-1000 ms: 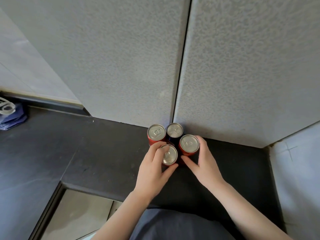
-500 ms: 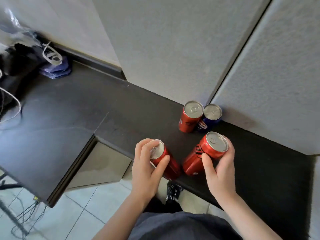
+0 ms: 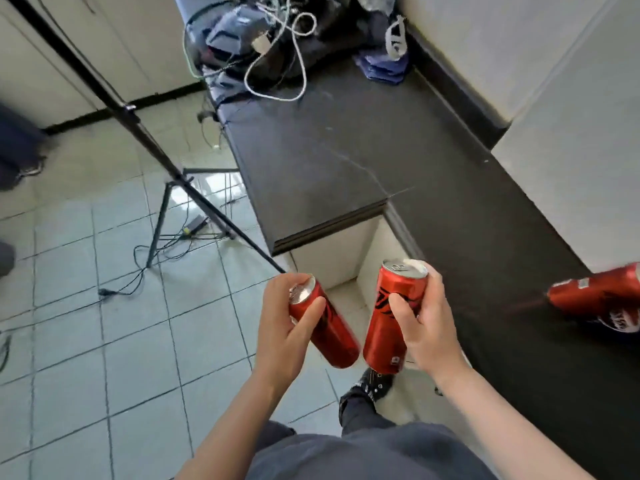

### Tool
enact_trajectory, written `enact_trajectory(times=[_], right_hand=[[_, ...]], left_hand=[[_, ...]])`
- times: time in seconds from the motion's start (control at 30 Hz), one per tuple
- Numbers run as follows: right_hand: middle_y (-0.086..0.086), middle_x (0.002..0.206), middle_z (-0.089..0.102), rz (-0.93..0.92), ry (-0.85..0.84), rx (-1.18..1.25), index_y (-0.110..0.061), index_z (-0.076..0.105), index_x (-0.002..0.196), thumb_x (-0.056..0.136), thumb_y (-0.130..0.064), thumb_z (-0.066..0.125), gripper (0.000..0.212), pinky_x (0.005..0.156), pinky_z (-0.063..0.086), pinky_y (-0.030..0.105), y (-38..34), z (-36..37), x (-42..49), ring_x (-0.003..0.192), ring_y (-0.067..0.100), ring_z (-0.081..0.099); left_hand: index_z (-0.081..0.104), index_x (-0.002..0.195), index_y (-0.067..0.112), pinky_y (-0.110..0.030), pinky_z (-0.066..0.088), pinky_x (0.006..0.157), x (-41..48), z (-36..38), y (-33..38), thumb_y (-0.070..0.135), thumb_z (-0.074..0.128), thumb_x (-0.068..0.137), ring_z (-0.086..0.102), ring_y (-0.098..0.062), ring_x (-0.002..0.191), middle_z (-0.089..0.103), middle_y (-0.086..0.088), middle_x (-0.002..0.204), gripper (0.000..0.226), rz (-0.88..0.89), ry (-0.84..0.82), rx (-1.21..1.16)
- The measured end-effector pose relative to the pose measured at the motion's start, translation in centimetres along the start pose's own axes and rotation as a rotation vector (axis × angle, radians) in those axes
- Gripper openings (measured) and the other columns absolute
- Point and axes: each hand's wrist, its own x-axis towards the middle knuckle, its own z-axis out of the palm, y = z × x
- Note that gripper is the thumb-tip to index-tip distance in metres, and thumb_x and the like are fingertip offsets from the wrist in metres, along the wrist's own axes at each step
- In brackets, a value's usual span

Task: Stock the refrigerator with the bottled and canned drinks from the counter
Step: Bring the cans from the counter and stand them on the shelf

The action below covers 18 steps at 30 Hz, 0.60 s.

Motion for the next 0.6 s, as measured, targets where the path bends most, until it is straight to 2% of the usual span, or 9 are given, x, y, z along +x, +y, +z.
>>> enact_trajectory(times=[0.13, 0.23, 0.33, 0.5, 0.6], right_hand=[[-0.03, 0.105, 0.057, -0.019, -0.178, 0.056, -0.046, 0.043, 0.113, 0.075, -0.057, 0.055, 0.042, 0.075, 0.04, 0.002, -3.6, 8.7, -0.9, 0.097, -0.008, 0.057], [-0.025, 0.101, 0.06, -0.031, -0.304, 0.084, -0.044, 0.047, 0.109, 0.073, -0.057, 0.058, 0.04, 0.072, 0.041, 0.002, -6.2, 16.3, -2.8, 0.092, -0.008, 0.058], [-0.018, 0.106, 0.059, -0.052, -0.444, 0.086, -0.043, 0.047, 0.109, 0.074, -0.052, 0.06, 0.038, 0.074, 0.042, 0.003, -8.6, 24.0, -5.1, 0.093, -0.008, 0.058], [-0.02, 0.106, 0.058, -0.102, -0.654, 0.066, -0.027, 0.046, 0.12, 0.083, -0.041, 0.064, 0.043, 0.078, 0.046, 0.02, -12.5, 35.6, -9.6, 0.097, -0.001, 0.058], [-0.017, 0.109, 0.058, -0.15, -0.78, 0.045, -0.038, 0.044, 0.117, 0.081, -0.044, 0.061, 0.04, 0.075, 0.047, 0.016, -15.7, 41.2, -12.4, 0.098, -0.003, 0.057]], left_hand=[[0.051, 0.102, 0.049, -0.024, 0.045, 0.083, -3.2, -9.0, -2.9, 0.046, 0.054, 0.08, 0.054, -0.008, 0.101, 0.052, 0.021, 0.103, 0.023, -0.088, 0.175, -0.02], [0.051, 0.105, 0.046, -0.015, 0.042, 0.084, -6.0, -16.5, -5.4, 0.047, 0.055, 0.08, 0.053, -0.006, 0.103, 0.053, 0.019, 0.106, 0.025, -0.124, 0.285, 0.017], [0.05, 0.103, 0.049, -0.007, 0.039, 0.081, -9.4, -23.7, -8.0, 0.043, 0.056, 0.08, 0.051, -0.001, 0.102, 0.051, 0.021, 0.106, 0.025, -0.166, 0.412, 0.046], [0.05, 0.102, 0.045, -0.001, 0.035, 0.076, -15.9, -33.9, -11.3, 0.034, 0.06, 0.079, 0.049, 0.005, 0.1, 0.049, 0.016, 0.108, 0.028, -0.273, 0.623, 0.067], [0.049, 0.104, 0.044, 0.0, 0.035, 0.077, -19.2, -39.2, -12.3, 0.036, 0.059, 0.078, 0.048, 0.007, 0.1, 0.049, 0.017, 0.109, 0.028, -0.308, 0.731, 0.08]])
